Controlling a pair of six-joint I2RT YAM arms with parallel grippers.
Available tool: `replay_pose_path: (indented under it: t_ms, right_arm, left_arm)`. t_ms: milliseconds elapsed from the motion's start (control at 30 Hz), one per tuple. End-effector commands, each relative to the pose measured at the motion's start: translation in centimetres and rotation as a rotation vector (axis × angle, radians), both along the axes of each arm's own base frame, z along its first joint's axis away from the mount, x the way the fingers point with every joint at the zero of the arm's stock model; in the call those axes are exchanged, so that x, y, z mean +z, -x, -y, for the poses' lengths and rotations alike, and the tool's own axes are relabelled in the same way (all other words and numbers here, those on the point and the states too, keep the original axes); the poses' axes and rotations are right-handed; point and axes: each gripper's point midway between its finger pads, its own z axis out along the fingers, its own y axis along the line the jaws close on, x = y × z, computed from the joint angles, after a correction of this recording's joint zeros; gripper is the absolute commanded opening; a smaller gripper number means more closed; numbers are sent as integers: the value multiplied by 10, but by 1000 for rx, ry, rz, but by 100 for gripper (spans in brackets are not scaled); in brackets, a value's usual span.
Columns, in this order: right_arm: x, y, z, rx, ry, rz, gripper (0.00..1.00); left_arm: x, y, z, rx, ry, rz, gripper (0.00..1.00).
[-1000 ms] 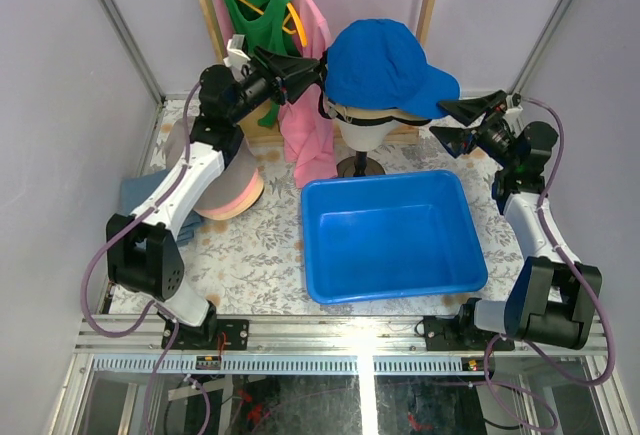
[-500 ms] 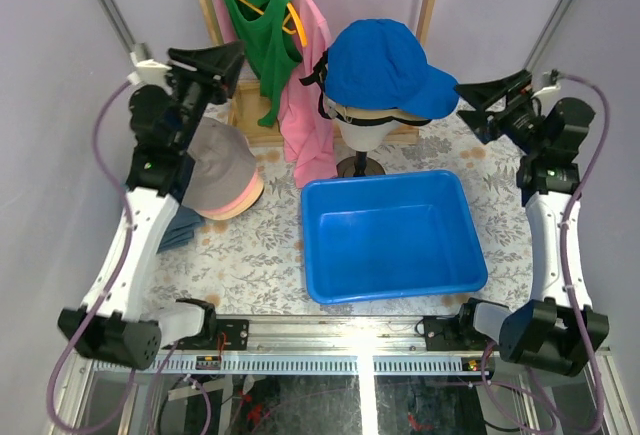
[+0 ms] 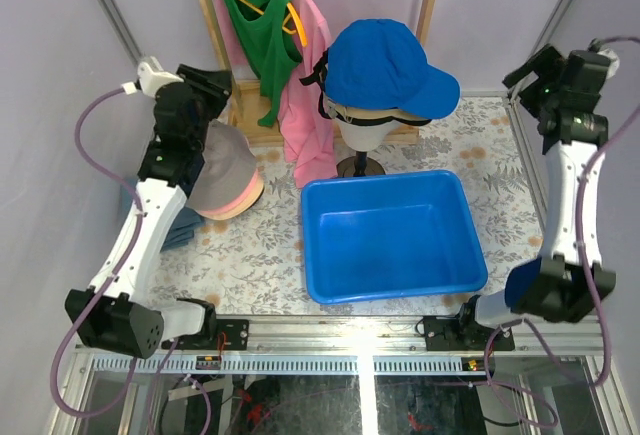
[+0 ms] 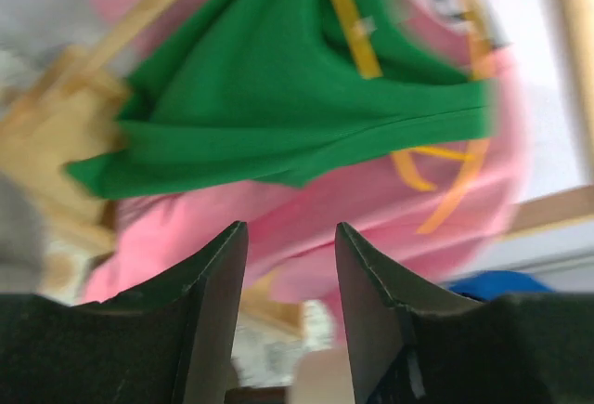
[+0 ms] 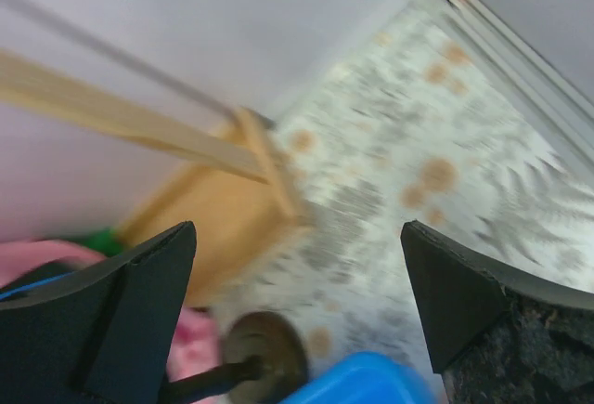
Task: Stack the hats
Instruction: Reset both arms
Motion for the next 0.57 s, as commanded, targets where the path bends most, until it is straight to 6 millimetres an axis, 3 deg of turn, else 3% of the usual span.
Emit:
replay_pose_path:
  t_ms: [0,100,267,533]
  right_arm:
    - [-108,4,46,-159,116,-368,99]
    - [-127,7,51,-175,143,-391,99]
    - [-130,20,59,-212,208,-368,100]
    - [-132,21,61,-225,211,-340,99]
  left_arm:
    - [-72,-5,-26,148,-213,-158,42]
    - [-91,-4,-27,178,-300,-171,42]
    - [-108,-7,-24,190,-363,-205,43]
    - [-109,-14,-7,168,-395,-197,43]
